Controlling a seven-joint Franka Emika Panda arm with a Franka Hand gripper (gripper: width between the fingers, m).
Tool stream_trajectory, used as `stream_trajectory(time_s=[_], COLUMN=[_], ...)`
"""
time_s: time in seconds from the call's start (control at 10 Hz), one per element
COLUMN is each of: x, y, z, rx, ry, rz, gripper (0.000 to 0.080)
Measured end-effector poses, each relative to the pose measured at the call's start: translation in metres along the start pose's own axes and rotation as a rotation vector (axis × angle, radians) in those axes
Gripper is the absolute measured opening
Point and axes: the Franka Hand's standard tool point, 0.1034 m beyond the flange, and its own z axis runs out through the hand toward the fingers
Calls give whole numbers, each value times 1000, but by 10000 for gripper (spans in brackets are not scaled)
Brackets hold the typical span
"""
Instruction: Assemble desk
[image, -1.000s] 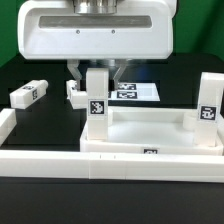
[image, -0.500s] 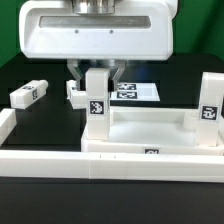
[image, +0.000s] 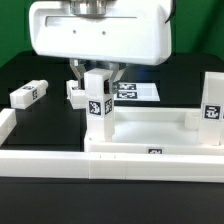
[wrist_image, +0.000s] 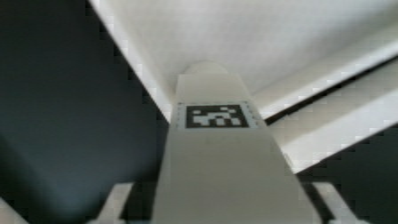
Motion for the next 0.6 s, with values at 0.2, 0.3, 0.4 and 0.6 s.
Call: stream_trajectory(time_s=[0.2,0.3,0.4,0.6], x=[0,1,1,1], y=[1,0,0,0], z=[0,0,0,0], rx=[11,21,22,28], ry=[-1,2,2,-3], rz=[195,305,377,526], gripper=[290,290,290,290])
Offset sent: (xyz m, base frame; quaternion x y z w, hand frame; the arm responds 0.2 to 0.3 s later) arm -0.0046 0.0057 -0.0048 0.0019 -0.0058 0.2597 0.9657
